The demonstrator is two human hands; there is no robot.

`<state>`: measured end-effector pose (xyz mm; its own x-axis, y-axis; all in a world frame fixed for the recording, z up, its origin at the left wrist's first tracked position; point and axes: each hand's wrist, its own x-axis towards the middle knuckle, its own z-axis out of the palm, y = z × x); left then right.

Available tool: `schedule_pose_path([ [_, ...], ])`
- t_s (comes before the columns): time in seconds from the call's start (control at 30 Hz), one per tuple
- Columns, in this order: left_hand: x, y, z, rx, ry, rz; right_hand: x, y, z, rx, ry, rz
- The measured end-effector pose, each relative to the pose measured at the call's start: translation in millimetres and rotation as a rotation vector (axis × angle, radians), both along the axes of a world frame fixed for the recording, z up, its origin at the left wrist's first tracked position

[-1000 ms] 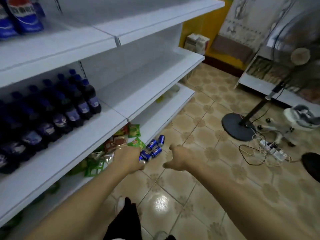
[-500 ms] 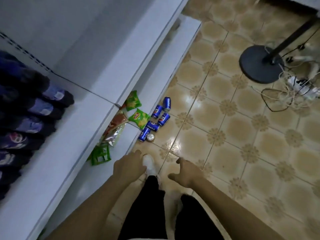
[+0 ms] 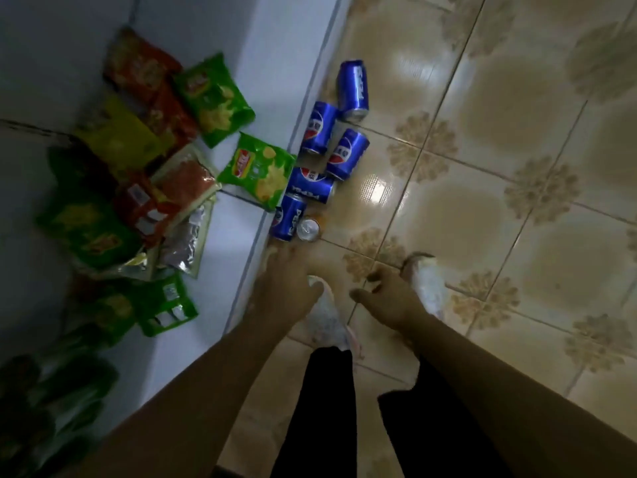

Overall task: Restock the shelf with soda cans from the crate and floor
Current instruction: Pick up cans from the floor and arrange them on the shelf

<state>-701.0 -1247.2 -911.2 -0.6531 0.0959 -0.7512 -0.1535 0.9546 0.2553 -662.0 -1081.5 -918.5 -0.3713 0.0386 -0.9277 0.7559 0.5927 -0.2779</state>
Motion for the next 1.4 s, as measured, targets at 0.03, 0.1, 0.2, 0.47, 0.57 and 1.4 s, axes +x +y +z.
schedule_pose_path([
  [0.03,-5.3,4.0,-28.9,0.003,0.020,0.046,-4.9,0.5,-27.4,0.017,0.029,0.018],
  [0.1,-16.2,9.8,-82.5,-0.004,0.095,0.096,-12.9,2.1,-79.7,0.031,0.078,0.053],
  [0.2,-27.3,6.6,-151.9,-0.045,0.153,-0.013,-17.5,0.5,-151.0,0.018,0.128,0.136],
  [0.47,-33.0,-7.6,-201.7,-0.103,0.194,-0.210,5.7,-1.4,-203.8,0.059,0.202,0.214],
  [0.57,-35.8,-0.9,-165.8,0.030,0.082,0.089,14.3,8.7,-170.0,0.030,0.229,0.235],
  [1.4,3.4,131.3,444.9,0.742,-0.067,0.802,-15.6,106.4,422.9,-0.181,0.452,-0.027],
])
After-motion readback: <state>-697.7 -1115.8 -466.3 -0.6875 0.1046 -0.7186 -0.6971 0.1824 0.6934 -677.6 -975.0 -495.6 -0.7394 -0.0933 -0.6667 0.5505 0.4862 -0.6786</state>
